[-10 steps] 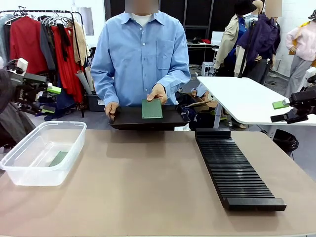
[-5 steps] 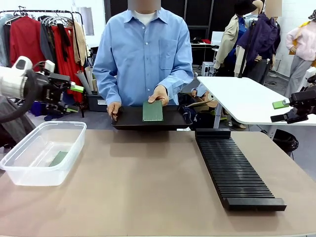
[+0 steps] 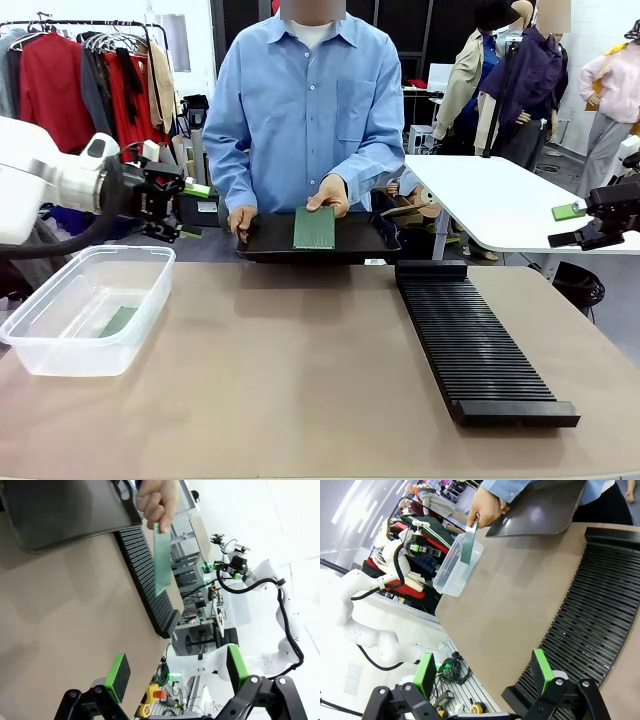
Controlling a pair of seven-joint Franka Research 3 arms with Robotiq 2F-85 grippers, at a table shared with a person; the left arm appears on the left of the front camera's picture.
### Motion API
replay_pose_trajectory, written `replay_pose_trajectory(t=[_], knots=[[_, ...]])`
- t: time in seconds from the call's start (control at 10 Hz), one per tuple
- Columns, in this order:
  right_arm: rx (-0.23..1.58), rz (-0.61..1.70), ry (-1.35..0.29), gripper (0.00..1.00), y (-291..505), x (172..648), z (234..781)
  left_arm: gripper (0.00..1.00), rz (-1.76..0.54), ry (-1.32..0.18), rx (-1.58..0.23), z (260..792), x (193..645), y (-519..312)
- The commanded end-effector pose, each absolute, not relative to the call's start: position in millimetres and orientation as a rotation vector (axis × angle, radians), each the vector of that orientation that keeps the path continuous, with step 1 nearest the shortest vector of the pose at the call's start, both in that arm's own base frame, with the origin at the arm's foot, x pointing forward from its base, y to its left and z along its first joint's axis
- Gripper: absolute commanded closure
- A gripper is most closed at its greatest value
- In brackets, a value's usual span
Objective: Sort PCBs into racks and boxes based on the side picked up.
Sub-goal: Pick up the Blank PCB handed by the Human.
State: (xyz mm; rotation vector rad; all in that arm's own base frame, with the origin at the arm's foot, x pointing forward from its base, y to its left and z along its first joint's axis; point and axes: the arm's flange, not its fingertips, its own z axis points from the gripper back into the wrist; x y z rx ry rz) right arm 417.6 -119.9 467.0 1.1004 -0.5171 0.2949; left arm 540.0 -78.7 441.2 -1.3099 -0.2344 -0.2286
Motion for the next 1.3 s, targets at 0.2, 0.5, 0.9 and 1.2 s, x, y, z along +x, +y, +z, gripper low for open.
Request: replay_pose_trajectory(t=[0.2,0.5,0.9,1.2], knots=[[1.105,0.292,-0.517,0.00,-119,417,469,0.00,-0.303,-0.191,-1.449,421,554,-123],[1.105,0.292,-0.517,0.00,-119,417,469,0.00,-0.359,-0.103,-1.523,401,565,-154],[1.105,0.292,-0.517,0.00,-119,417,469,0.00,-0.408,-0.009,-1.588,383,586,-194],[1.105,0.292,-0.517,0.00,-119,417,469,0.00,-0.348,-0.047,-1.507,377,594,-224]])
